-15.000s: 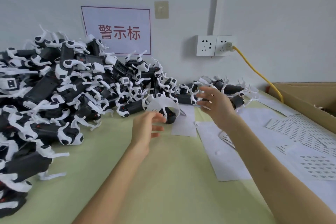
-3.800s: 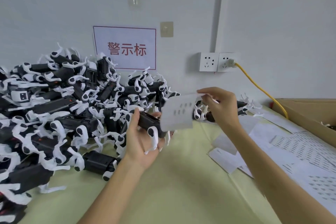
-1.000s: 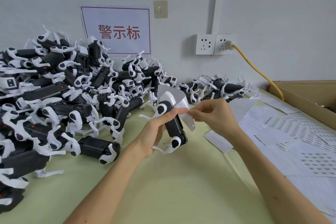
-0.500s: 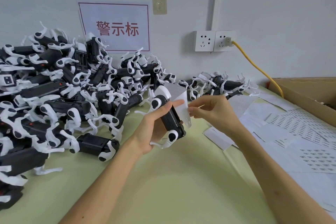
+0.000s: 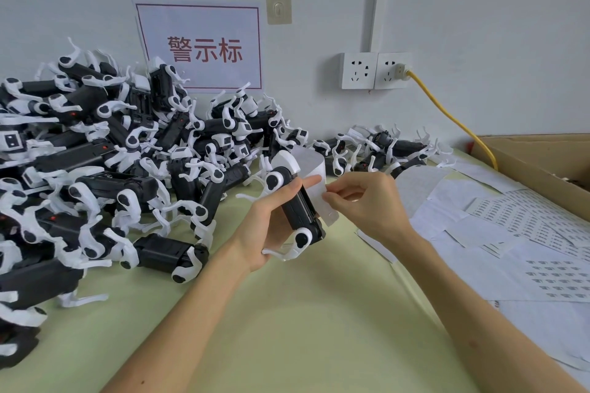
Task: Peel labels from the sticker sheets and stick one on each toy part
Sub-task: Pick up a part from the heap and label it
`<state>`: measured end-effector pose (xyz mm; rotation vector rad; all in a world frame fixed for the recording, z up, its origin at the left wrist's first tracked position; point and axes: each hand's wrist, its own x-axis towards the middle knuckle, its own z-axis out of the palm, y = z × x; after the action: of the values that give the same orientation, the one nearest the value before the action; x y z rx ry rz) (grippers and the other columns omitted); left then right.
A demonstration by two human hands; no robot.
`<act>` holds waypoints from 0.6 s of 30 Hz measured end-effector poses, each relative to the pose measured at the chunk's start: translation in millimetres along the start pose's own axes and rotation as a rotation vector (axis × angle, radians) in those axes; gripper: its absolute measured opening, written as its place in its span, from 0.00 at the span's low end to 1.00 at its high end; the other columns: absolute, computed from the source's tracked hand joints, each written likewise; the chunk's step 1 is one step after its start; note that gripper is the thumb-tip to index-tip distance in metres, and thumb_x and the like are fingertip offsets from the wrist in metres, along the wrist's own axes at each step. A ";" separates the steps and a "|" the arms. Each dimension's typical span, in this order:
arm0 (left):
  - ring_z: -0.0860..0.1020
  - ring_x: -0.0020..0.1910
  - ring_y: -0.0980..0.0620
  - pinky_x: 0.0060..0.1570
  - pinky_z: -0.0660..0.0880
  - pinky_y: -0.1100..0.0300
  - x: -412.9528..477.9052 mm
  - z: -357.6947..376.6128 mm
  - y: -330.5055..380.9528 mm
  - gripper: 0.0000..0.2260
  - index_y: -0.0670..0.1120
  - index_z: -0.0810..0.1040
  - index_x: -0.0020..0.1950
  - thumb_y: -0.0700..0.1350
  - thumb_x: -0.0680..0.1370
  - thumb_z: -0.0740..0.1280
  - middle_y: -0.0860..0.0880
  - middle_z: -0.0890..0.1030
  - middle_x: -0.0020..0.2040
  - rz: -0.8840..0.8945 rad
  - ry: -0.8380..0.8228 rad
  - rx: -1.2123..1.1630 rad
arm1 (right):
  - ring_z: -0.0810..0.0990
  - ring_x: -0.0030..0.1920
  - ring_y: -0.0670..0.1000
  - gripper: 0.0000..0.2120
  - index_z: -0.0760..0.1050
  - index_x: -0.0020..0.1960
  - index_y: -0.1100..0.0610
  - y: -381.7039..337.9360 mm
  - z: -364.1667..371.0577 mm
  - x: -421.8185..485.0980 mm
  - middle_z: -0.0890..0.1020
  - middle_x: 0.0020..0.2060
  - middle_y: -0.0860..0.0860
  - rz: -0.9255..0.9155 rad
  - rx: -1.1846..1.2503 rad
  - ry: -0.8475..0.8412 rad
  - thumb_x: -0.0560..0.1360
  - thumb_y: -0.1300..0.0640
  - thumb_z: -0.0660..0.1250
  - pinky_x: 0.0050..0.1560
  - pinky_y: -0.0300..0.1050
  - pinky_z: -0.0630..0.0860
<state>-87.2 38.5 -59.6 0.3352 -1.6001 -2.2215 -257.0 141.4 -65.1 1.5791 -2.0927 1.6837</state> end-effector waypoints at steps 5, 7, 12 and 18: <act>0.80 0.44 0.47 0.33 0.77 0.61 2.1 -1.6 -1.7 0.24 0.49 0.82 0.67 0.59 0.74 0.69 0.46 0.82 0.48 -0.002 0.028 -0.050 | 0.84 0.35 0.43 0.09 0.85 0.37 0.54 -1.9 2.7 -1.5 0.86 0.33 0.45 -0.019 -0.019 0.039 0.71 0.67 0.74 0.41 0.41 0.82; 0.79 0.45 0.47 0.34 0.77 0.60 3.0 -2.2 -2.3 0.25 0.49 0.83 0.66 0.60 0.73 0.70 0.44 0.81 0.48 -0.006 0.030 -0.035 | 0.85 0.35 0.44 0.08 0.85 0.37 0.57 -1.4 1.8 -2.0 0.85 0.32 0.46 -0.016 -0.024 0.053 0.72 0.67 0.73 0.41 0.42 0.82; 0.78 0.51 0.44 0.43 0.75 0.54 3.2 -0.7 -0.6 0.26 0.50 0.83 0.66 0.61 0.72 0.71 0.39 0.79 0.56 0.007 0.045 -0.044 | 0.86 0.39 0.43 0.04 0.87 0.44 0.58 -0.6 -5.9 0.4 0.87 0.38 0.47 -0.005 0.023 -0.016 0.73 0.65 0.75 0.46 0.37 0.82; 0.79 0.62 0.42 0.50 0.78 0.53 0.3 1.3 -0.9 0.29 0.50 0.80 0.70 0.61 0.71 0.72 0.39 0.80 0.67 0.026 -0.011 -0.102 | 0.84 0.40 0.45 0.05 0.86 0.47 0.59 -1.9 -2.1 -0.1 0.85 0.40 0.46 -0.035 0.006 -0.003 0.73 0.66 0.76 0.47 0.39 0.82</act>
<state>-88.1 39.8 -60.0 0.2730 -1.4808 -2.2789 -256.8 143.2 -63.0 1.6109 -2.0510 1.6788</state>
